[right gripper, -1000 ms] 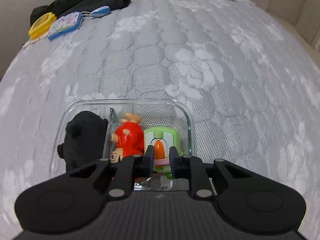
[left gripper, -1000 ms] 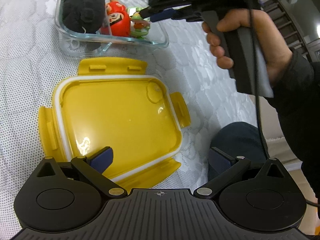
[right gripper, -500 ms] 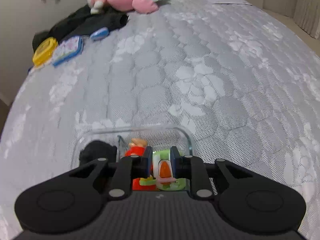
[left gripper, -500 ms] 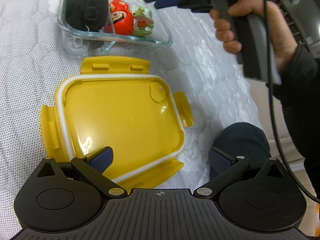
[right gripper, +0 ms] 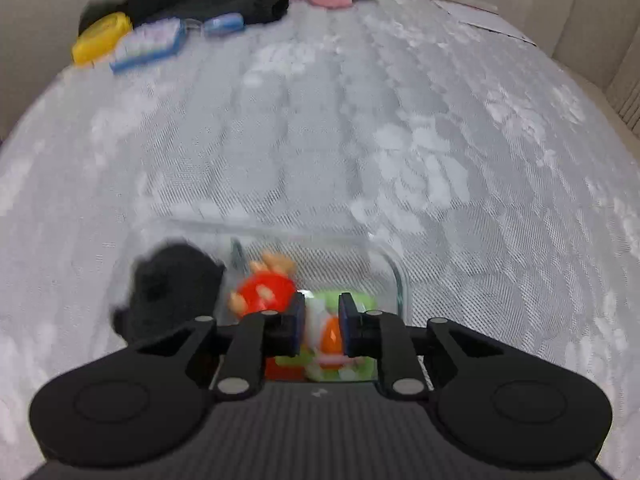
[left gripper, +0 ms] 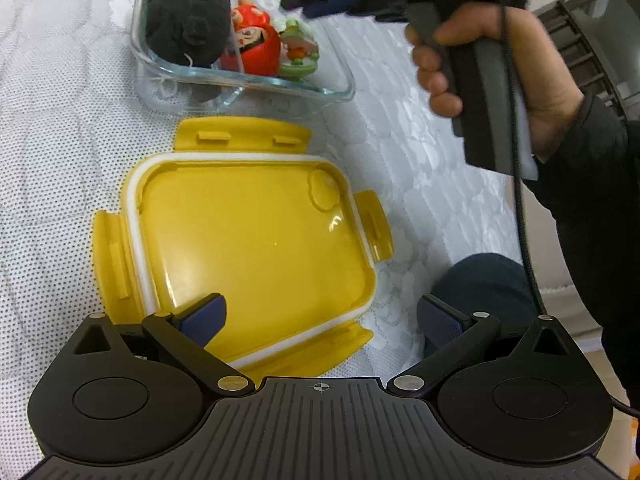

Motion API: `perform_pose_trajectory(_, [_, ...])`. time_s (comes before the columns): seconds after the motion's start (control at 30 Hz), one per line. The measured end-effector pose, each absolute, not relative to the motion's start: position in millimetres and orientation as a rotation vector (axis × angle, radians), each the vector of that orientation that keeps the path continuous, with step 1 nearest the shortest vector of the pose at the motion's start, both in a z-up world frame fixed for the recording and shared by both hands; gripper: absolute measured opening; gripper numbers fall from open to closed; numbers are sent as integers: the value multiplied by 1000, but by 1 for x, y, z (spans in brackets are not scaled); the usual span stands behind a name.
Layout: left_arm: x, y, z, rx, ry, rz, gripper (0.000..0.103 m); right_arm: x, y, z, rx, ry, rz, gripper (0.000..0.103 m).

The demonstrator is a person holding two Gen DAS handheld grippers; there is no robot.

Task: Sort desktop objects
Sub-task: 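Open the right gripper to release the keychain inside the container, then press the black plush toy down into the container with the right gripper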

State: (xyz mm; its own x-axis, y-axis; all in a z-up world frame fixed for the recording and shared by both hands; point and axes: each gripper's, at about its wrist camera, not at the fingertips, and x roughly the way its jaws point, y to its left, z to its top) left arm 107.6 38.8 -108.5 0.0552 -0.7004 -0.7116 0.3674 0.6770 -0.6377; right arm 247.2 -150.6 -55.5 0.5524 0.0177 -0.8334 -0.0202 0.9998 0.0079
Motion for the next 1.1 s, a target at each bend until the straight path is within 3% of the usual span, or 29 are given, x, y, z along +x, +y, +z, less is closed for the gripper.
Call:
perform_pose_trajectory(0.03, [108,39,-108,-322,1275,-834,103,246,-153,-50,16,970,29,26])
perform_pose_trajectory(0.07, [108,38,-107,-323,1272,-837,103,246,-154,-44,27,969,36,39])
perform_pose_trajectory(0.13, [108,37,-108,-315,1275,-840,103,247,-155,-40,25,1002,35,50])
perform_pose_trajectory(0.43, [108,38,-108,-310,1278,-835,103,249,-167,-68,56,1137,7,46])
perform_pose_trajectory(0.53, [109,39,-108,-313,1280,-832,103,242,-164,-61,26,1078,17,40])
perform_pose_trajectory(0.63, [109,38,-109,-311,1282,-833,103,236,-155,-43,-15,987,63,41])
perform_pose_trajectory(0.87, [109,38,-111,-305,1290,-825,103,245,-127,-70,-86,1103,132,50])
perform_pose_trajectory(0.9, [109,38,-111,-306,1290,-825,103,243,-124,-72,-94,1094,140,49])
perform_pose_trajectory(0.93, [109,38,-111,-306,1289,-826,103,240,-121,-72,-103,1093,154,38])
perform_pose_trajectory(1.1, [109,36,-110,-291,1286,-838,103,239,-126,-69,-127,1109,224,34])
